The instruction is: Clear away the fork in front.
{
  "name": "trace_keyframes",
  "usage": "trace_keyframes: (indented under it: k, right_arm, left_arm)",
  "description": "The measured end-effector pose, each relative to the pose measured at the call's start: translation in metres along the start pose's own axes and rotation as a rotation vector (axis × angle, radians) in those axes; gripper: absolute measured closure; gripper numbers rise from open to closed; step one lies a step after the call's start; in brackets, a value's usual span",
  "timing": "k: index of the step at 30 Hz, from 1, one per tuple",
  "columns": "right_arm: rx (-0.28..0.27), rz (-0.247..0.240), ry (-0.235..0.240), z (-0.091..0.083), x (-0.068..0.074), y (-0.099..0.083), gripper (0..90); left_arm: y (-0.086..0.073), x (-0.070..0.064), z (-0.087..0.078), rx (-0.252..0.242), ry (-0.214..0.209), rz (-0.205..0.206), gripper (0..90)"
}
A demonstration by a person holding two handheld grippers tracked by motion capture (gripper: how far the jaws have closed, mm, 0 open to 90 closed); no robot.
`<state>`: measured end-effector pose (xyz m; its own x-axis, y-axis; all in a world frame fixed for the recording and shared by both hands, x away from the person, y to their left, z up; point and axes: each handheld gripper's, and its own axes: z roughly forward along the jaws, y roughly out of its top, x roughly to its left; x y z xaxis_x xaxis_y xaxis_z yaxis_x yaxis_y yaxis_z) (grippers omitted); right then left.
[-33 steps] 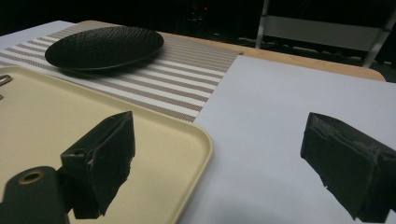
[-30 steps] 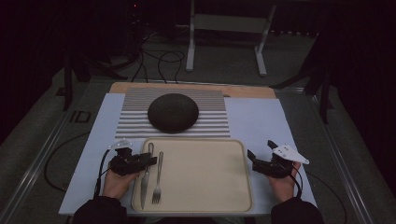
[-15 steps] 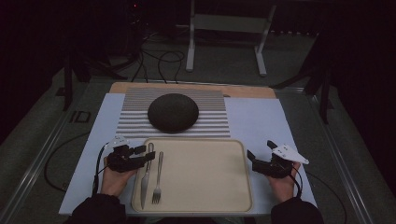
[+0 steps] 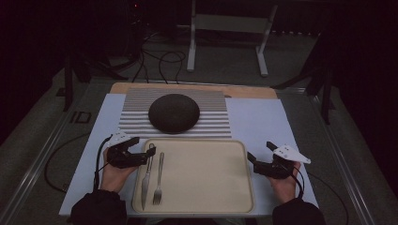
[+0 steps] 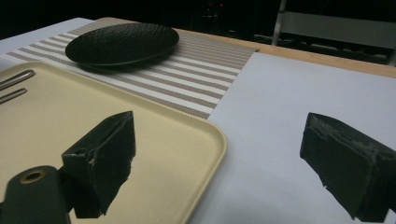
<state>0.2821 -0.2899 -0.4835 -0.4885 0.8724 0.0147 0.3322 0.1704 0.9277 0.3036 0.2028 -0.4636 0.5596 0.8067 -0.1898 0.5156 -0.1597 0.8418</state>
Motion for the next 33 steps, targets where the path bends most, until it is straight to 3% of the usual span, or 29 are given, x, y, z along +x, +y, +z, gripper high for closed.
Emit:
trace_keyframes:
  k: [13,18,25,33]
  right_arm:
    - [-0.016,-0.006,-0.018,-0.002,0.002,0.001,8.1]
    - [-0.019,-0.007,-0.028,-0.002,0.001,0.0,8.1]
    - [-0.009,-0.018,-0.04,0.0,0.003,-0.001,8.1]
    - [-0.009,-0.022,-0.044,0.001,0.003,-0.001,8.2]
  left_arm:
    - [0.022,0.003,-0.003,-0.048,0.074,0.036,10.2]
    - [0.027,0.007,0.0,-0.046,0.075,0.062,0.8]
    - [0.032,0.014,0.006,-0.047,0.094,0.064,0.2]
    - [0.037,0.023,0.005,-0.089,0.124,0.061,0.2]
